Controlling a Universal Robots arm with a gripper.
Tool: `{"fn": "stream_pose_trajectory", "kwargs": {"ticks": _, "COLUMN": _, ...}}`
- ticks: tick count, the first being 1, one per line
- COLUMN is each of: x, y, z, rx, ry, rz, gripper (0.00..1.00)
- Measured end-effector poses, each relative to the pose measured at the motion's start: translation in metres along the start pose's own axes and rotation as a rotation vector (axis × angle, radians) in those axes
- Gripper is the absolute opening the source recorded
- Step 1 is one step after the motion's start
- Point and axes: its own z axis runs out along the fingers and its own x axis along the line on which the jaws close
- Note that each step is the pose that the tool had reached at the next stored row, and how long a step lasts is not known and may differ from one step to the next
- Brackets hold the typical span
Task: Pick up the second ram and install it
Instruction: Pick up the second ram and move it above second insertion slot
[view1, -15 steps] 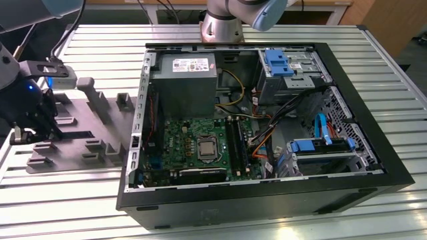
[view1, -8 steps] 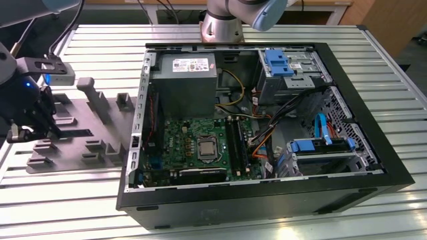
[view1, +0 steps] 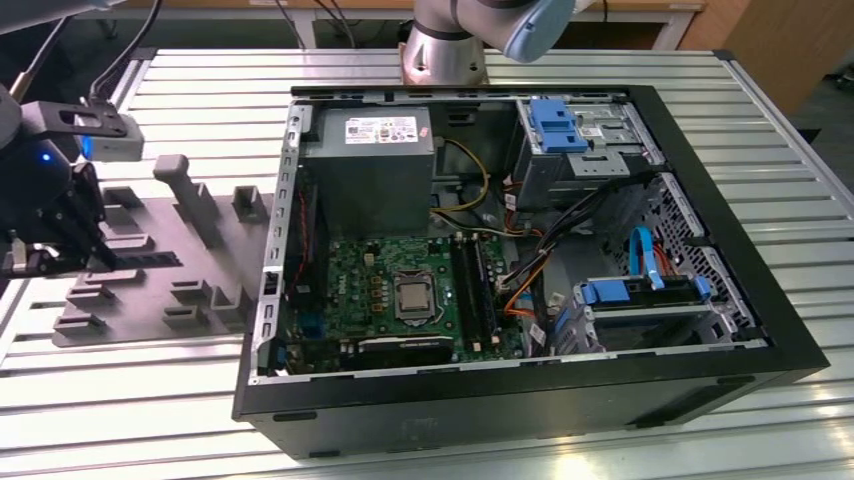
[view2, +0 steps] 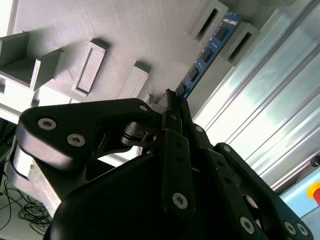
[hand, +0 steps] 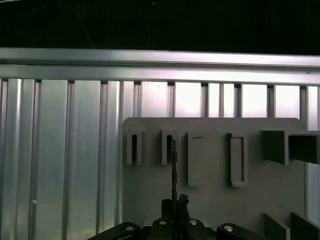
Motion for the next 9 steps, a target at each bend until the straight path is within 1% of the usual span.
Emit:
{"fn": "stream_pose_trajectory", "kwargs": {"ticks": 3, "x": -0.0001, "y": 0.0001, "z": -0.0051, "rx": -0.0001, "ry": 0.0001, "rz": 0.000, "gripper": 0.14}}
{"fn": "stream_pose_trajectory", "kwargs": {"ticks": 9, "x": -0.0004, "y": 0.0001, "z": -0.0063, "rx": 0.0000, "ry": 0.0000, "rz": 0.012, "gripper": 0.14}}
